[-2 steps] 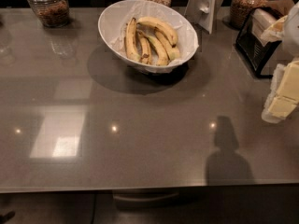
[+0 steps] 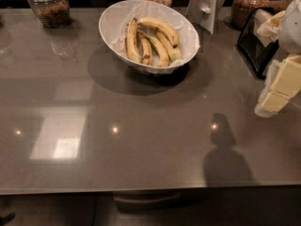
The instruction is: Pick banana from white bowl
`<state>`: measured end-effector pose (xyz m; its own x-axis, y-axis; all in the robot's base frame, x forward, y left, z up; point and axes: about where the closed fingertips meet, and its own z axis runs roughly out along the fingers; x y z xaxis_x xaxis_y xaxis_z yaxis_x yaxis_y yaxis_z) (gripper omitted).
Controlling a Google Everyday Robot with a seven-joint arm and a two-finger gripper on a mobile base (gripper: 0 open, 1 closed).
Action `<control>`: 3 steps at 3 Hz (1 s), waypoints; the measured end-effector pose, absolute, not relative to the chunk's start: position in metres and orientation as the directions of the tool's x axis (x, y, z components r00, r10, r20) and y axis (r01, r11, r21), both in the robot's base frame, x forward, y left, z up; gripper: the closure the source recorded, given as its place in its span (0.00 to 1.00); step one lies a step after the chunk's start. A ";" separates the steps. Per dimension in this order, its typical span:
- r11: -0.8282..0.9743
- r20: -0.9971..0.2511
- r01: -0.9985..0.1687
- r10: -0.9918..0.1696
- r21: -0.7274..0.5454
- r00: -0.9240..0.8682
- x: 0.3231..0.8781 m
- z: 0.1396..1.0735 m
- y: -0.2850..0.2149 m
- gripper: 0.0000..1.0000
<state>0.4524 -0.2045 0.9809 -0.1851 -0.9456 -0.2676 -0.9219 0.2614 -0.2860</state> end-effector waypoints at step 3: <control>0.307 -0.640 -0.912 -0.765 -0.273 -0.066 0.588 0.984 -0.103 0.00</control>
Offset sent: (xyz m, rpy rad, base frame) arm 0.1383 0.1057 0.0073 0.4472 -0.1190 0.1013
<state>0.5882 -0.1027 0.9837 -0.0656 -0.7654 -0.6402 -0.9118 0.3066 -0.2732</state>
